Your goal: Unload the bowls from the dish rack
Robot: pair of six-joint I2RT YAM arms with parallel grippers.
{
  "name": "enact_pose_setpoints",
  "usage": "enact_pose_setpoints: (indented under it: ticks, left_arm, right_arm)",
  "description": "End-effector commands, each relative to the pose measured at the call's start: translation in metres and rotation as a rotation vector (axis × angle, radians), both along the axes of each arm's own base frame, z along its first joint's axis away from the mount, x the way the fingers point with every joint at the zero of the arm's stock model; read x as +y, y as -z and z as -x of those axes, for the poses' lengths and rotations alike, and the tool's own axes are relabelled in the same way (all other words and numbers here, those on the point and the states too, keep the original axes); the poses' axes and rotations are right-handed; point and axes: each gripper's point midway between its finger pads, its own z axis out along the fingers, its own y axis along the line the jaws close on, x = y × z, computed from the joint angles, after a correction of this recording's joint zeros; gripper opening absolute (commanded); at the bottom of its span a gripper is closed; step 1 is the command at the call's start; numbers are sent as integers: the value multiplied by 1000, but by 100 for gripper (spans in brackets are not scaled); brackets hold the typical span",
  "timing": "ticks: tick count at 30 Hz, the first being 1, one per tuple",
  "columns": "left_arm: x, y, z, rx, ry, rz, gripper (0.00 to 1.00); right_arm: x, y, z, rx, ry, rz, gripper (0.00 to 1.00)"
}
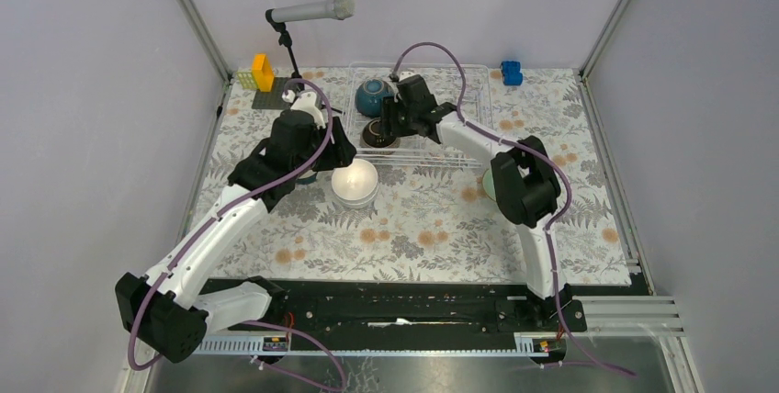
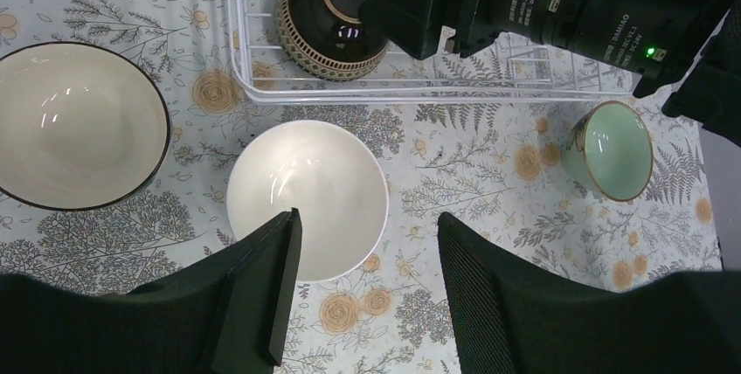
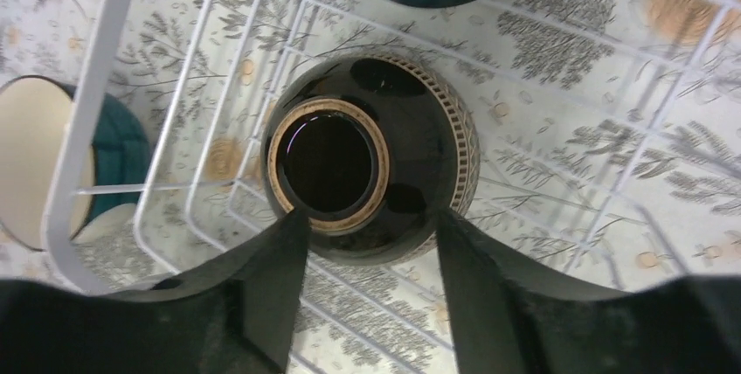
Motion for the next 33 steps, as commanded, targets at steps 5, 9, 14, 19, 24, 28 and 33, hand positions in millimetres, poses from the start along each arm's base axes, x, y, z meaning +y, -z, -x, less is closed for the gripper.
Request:
enact_pose_setpoints:
  ticks: [5,9,14,19,24,28,33]
  left_arm:
    - [-1,-18,-1,-62,4,51,64]
    - [-1,-19,-1,-68,4,53,64]
    - [-1,-21,-2,-72,5,53,64]
    - [-1,-20,-2,-71,7,52,64]
    - [-1,-19,-2,-70,7,53,64]
    - [0,-21,-1,-74,7,57,64]
    - [0,-23,1,-80,7,62,65]
  right_arm:
    - [-1,-38,-1,-18,64,-61,79]
    - [-4,-27,-2,73,92,-125,87]
    - [-3,-12,-3,176,80,-233,91]
    - [-3,2,-3,246,83,-284,94]
    - [3,11,-2,277,74,-306,99]
    - [7,20,-3,302,71,-326,100]
    - [11,28,-6,325,81,-350,100]
